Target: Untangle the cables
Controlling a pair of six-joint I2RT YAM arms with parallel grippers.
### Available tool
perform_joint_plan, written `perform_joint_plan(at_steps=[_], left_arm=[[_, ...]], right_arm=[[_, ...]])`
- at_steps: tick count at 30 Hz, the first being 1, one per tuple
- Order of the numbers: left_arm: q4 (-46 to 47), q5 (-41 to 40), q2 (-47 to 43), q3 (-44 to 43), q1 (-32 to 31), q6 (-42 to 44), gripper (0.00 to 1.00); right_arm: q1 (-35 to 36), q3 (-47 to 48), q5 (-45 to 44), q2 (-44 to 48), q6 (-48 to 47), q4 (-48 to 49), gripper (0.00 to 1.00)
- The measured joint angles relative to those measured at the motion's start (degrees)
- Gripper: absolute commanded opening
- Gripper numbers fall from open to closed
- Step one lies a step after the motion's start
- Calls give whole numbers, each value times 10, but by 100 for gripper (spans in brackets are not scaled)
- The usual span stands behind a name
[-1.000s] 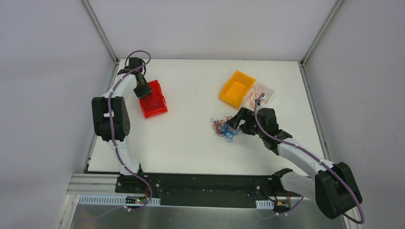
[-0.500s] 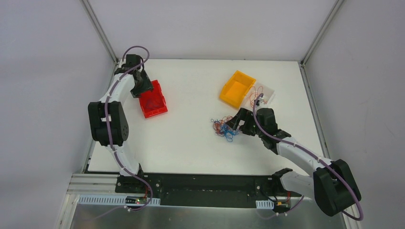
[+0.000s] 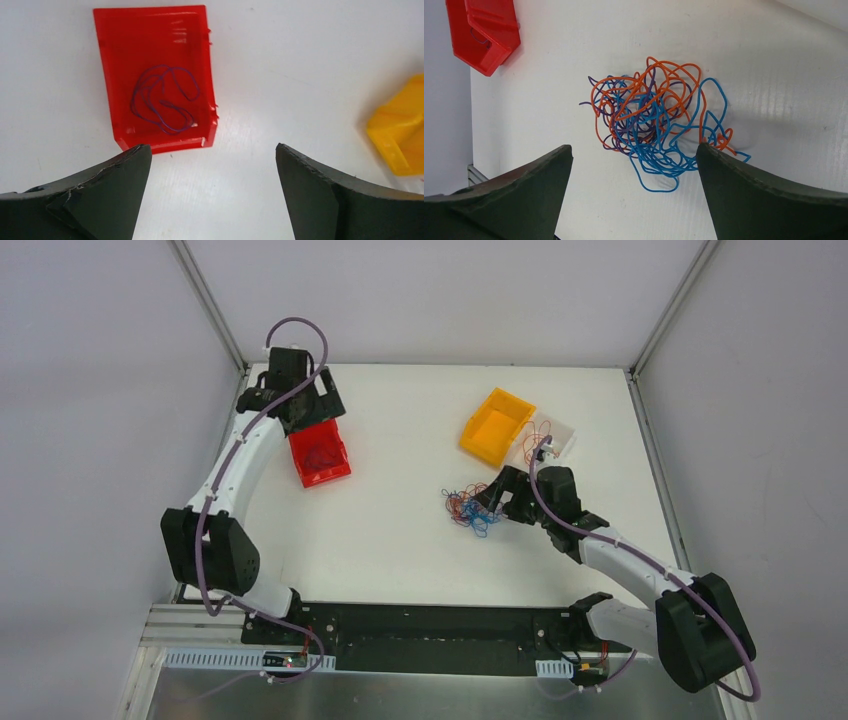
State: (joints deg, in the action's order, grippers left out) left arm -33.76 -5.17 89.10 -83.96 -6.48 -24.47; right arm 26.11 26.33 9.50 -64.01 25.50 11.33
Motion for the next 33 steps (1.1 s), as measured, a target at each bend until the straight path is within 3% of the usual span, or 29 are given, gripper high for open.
perform_joint_plan(at_steps=[8, 17, 26, 33], left_arm=[[8, -33, -107, 76, -109, 0, 99], [136, -39, -258, 296, -179, -26, 99], [318, 28, -230, 406, -240, 1, 94], [474, 81, -199, 484, -250, 46, 95]], right_arm=[[0, 3, -35, 0, -2, -26, 98], [0, 39, -120, -15, -5, -92, 97], [9, 108, -130, -130, -3, -127, 89], [88, 175, -101, -234, 17, -112, 87]])
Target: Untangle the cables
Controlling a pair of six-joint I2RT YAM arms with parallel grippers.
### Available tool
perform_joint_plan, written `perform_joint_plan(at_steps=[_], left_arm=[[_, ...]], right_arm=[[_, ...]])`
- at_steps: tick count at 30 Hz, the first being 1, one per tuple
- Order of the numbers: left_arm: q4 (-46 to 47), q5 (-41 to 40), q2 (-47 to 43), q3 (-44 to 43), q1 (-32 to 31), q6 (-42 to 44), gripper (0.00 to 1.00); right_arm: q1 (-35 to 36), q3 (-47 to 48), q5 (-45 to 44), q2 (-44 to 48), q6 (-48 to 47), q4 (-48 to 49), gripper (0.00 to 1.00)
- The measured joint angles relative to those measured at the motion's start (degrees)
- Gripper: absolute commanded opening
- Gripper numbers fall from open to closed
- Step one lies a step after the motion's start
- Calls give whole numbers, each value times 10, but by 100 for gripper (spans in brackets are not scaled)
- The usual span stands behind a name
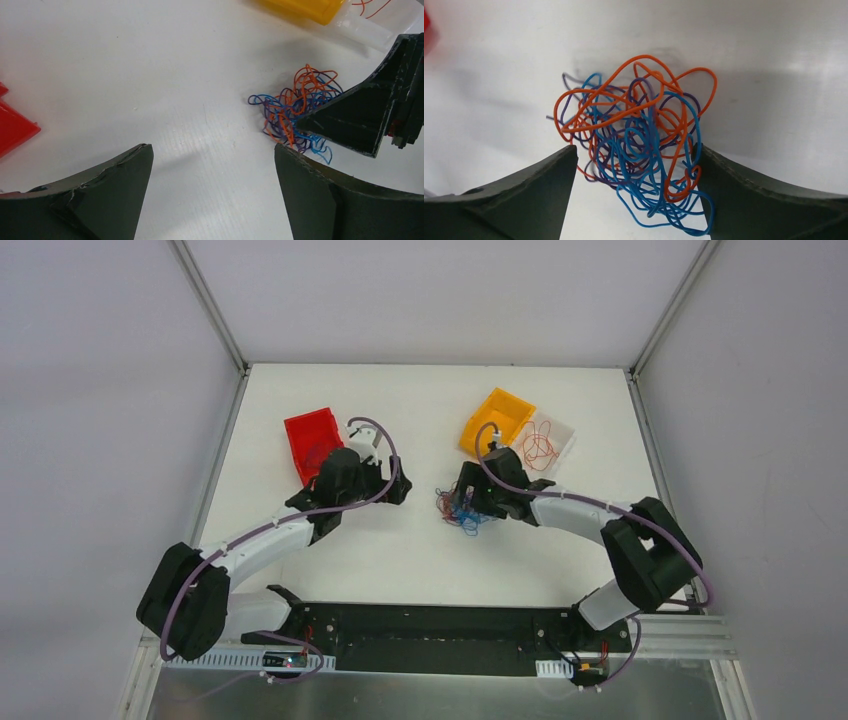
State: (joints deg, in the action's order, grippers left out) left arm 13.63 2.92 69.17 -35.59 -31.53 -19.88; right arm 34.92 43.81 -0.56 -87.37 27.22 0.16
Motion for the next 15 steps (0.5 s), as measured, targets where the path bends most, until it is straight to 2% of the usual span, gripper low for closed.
perform_joint_plan(at_steps=[7, 15], left_arm=[[76, 17, 2, 27, 0, 26, 97], [101, 60, 79, 6, -3, 29, 93]], right_arm=[[40, 11, 39, -15, 12, 34, 88], [16, -34, -23, 136, -26, 26, 88]])
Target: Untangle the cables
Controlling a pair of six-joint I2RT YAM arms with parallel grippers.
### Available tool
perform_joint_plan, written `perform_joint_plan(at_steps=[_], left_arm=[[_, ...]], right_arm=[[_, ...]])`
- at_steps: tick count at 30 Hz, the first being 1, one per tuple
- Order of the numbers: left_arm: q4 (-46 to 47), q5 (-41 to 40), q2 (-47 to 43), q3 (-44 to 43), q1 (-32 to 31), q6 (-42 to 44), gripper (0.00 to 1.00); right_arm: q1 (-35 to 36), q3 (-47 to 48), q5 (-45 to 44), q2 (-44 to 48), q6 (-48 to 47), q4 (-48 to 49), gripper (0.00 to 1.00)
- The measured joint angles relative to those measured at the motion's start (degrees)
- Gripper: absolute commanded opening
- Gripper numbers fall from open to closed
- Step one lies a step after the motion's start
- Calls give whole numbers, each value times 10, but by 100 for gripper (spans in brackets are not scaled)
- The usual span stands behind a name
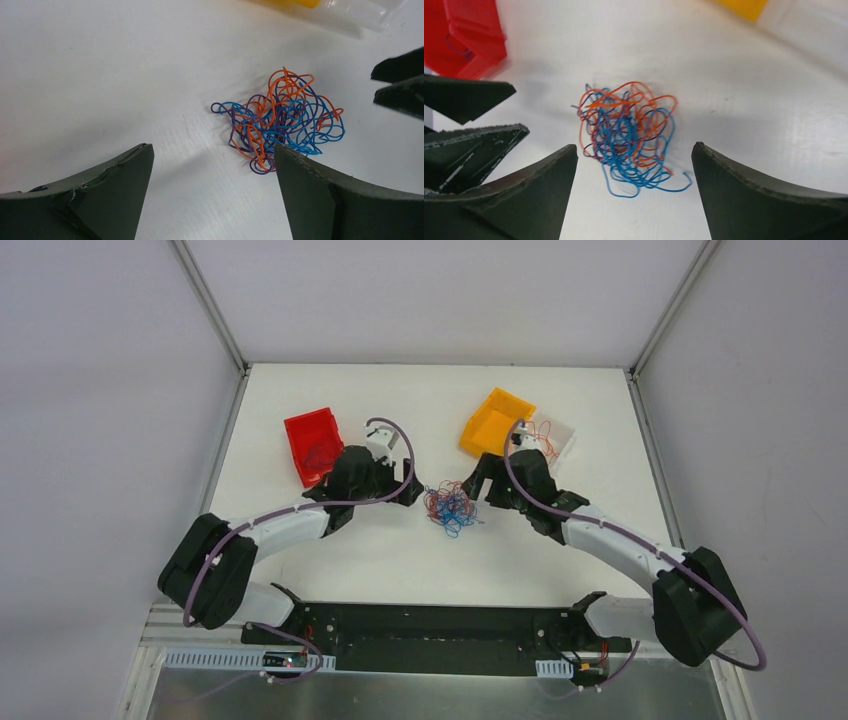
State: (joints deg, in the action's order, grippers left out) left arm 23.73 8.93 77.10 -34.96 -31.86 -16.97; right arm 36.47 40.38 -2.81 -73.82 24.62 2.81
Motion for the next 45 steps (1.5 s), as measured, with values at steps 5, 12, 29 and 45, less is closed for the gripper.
perform_joint_plan(at_steps=[5, 12, 29, 45], left_arm=[[-4, 7, 44, -24, -24, 2, 93], [-42, 12, 59, -72, -38, 10, 92], [-119, 53, 202, -179, -67, 34, 72], [-128, 82, 242, -224, -67, 35, 62]], right_arm=[[-35, -63, -61, 56, -17, 20, 88], [-43, -153, -112, 73, -14, 56, 88], [-43, -150, -37, 53, -19, 137, 75], [-18, -172, 117, 34, -22, 179, 52]])
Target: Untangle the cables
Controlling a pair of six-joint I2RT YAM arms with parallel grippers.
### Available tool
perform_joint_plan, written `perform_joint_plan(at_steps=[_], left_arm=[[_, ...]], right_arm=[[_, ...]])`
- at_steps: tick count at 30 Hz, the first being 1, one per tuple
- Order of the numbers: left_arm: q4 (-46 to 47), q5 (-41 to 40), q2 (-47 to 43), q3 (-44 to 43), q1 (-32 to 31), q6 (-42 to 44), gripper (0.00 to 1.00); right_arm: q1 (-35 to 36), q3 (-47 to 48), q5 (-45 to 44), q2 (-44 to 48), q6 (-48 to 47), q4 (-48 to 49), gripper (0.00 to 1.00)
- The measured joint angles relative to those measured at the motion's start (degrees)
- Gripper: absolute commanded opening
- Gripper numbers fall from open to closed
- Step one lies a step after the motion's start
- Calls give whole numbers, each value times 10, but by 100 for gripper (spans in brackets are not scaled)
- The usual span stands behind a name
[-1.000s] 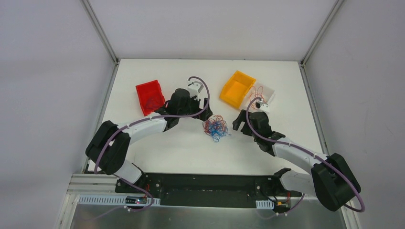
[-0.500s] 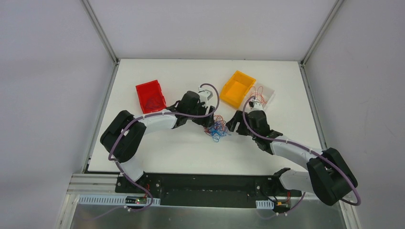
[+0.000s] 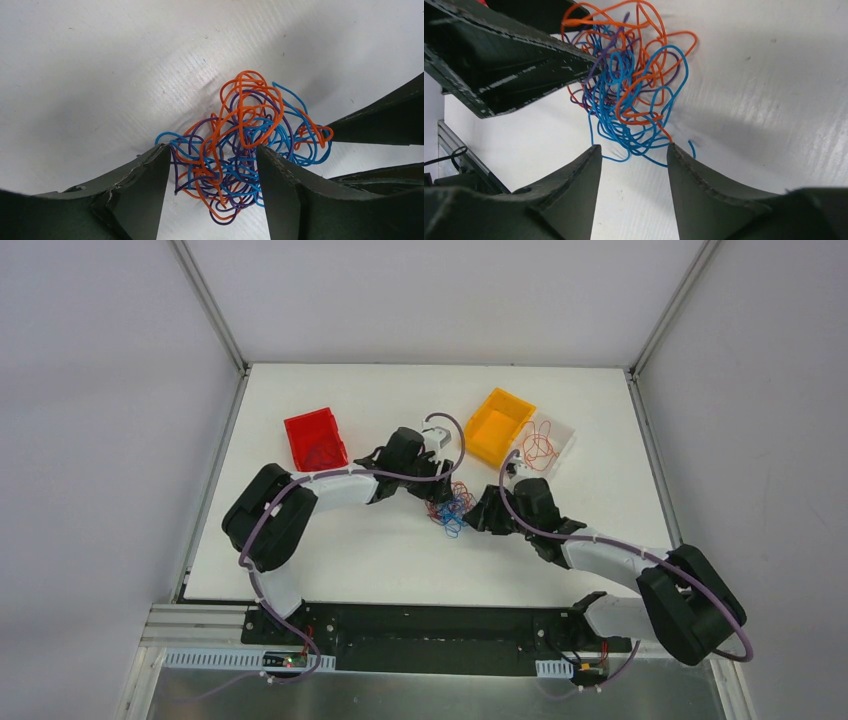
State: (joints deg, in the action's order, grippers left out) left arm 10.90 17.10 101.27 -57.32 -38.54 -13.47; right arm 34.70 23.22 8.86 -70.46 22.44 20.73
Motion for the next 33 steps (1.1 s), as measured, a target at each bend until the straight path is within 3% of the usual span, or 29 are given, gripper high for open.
perform_joint_plan(at_steps=[5, 8, 11, 14, 23, 33], left_arm=[[-13, 5, 14, -15, 0, -1, 35], [-31, 7, 27, -40, 0, 0, 24], [-45, 4, 33, -53, 0, 1, 9], [-60, -1, 33, -56, 0, 2, 0], [-95, -24, 37, -70, 0, 7, 0], [-114, -34, 37, -72, 0, 13, 0]], right_arm=[[6, 0, 8, -26, 0, -3, 45], [8, 1, 9, -26, 0, -4, 47], [8, 2, 8, -26, 0, -5, 72], [10, 3, 5, -25, 0, -6, 75], [19, -8, -8, 37, -6, -15, 56], [43, -14, -41, 36, -16, -32, 53]])
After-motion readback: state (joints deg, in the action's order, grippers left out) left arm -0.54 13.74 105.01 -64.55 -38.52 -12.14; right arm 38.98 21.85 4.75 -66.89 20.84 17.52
